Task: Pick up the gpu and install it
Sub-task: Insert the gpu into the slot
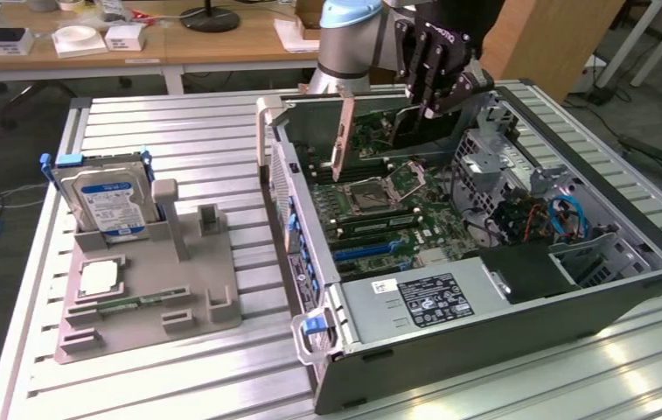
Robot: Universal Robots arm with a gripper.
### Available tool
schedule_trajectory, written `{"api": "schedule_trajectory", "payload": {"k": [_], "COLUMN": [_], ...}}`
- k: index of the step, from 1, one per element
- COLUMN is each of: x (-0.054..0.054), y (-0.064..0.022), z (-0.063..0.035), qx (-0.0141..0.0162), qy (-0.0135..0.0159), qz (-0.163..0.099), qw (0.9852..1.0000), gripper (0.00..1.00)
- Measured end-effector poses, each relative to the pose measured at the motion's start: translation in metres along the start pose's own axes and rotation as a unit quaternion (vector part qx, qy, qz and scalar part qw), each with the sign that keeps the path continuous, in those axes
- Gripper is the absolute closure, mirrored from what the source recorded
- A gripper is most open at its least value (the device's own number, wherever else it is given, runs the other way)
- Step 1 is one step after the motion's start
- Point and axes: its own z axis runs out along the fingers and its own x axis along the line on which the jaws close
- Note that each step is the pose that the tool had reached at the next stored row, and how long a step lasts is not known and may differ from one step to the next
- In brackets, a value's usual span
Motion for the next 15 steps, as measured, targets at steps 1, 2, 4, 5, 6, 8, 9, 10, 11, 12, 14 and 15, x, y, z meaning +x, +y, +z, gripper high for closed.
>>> {"api": "schedule_trajectory", "payload": {"k": [1,2,4,5,6,8,9,10,11,12,14,15], "x": [0.0,0.0,0.0,0.0,0.0,0.0,0.0,0.0,0.0,0.0,0.0,0.0], "y": [0.0,0.0,0.0,0.0,0.0,0.0,0.0,0.0,0.0,0.0,0.0,0.0], "z": [0.0,0.0,0.0,0.0,0.0,0.0,0.0,0.0,0.0,0.0,0.0,0.0], "qx": [0.0,0.0,0.0,0.0,0.0,0.0001,0.0001,0.0001,0.0001,0.0001,0.0001,0.0001], "qy": [0.0,0.0,0.0,0.0,0.0,0.0,0.0,0.0,0.0,0.0,0.0,0.0], "qz": [0.0,0.0,0.0,0.0,0.0,0.001,0.001,0.001,0.001,0.001,0.001,0.001], "qw": [1.0,1.0,1.0,1.0,1.0,1.0,1.0,1.0,1.0,1.0,1.0,1.0], "gripper": [0.74,0.74,0.74,0.74,0.74,0.74,0.74,0.74,0.74,0.74,0.74,0.74]}}
